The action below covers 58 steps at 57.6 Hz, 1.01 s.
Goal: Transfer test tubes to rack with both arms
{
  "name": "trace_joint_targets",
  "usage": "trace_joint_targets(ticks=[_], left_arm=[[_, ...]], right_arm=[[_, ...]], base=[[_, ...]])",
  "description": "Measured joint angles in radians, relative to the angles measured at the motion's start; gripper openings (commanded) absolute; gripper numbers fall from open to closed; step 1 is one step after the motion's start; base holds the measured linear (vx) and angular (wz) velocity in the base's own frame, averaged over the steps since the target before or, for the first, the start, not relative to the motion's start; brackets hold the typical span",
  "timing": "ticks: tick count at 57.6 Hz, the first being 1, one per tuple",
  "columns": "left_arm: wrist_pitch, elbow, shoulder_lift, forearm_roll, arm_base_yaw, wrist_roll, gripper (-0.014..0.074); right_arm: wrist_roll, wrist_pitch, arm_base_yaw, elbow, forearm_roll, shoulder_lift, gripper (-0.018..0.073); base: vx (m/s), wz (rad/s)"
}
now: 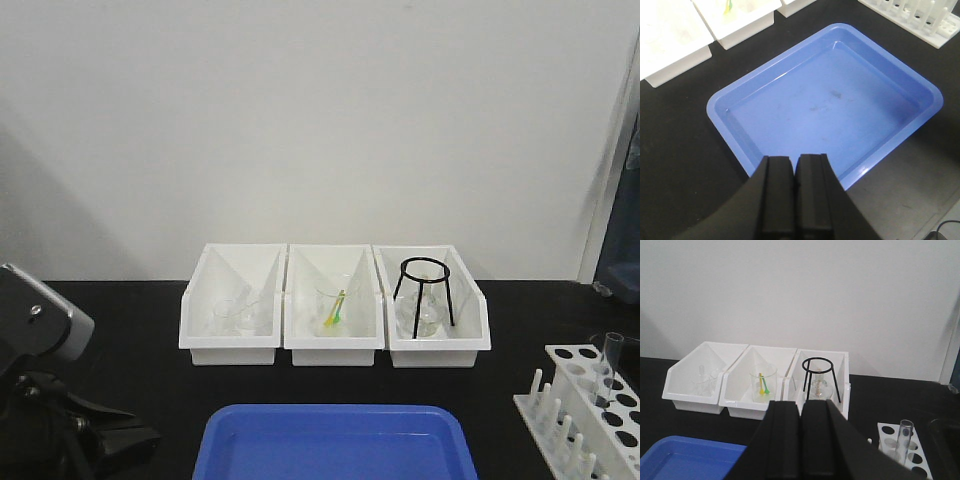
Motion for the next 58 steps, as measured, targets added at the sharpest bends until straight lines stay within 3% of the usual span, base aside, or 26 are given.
trace_joint_targets(ticks=[17, 26, 40, 48, 58], left_arm=[[0.003, 0.000, 0.000, 0.000, 0.000, 0.000, -0.0015], [-0.028, 0.000, 0.000, 0.051, 0.027, 0.001, -0.0015], [-0.249, 0.119, -0.133, 0.074, 0.209, 0.001, -0.0015], [-0.343, 0.323, -0.362, 0.074, 0.314, 0.001, -0.0015], [-0.350, 0.598, -0.743, 0.074, 0.416, 0.001, -0.0015]], right_arm=[[0.000, 0.001, 0.000, 0.000, 0.000, 0.000, -0.0008], [0.000, 0.002, 0.000, 0.000, 0.000, 0.000, -0.0008], [0.000, 0.002, 0.000, 0.000, 0.000, 0.000, -0.0008], [0.000, 0.002, 0.000, 0.000, 0.000, 0.000, -0.0008], [0.000, 0.002, 0.000, 0.000, 0.000, 0.000, -0.0008]], base=[[0.00, 0.00], [0.00, 0.00], [0.00, 0.00], [0.00, 0.00], [0.00, 0.00]])
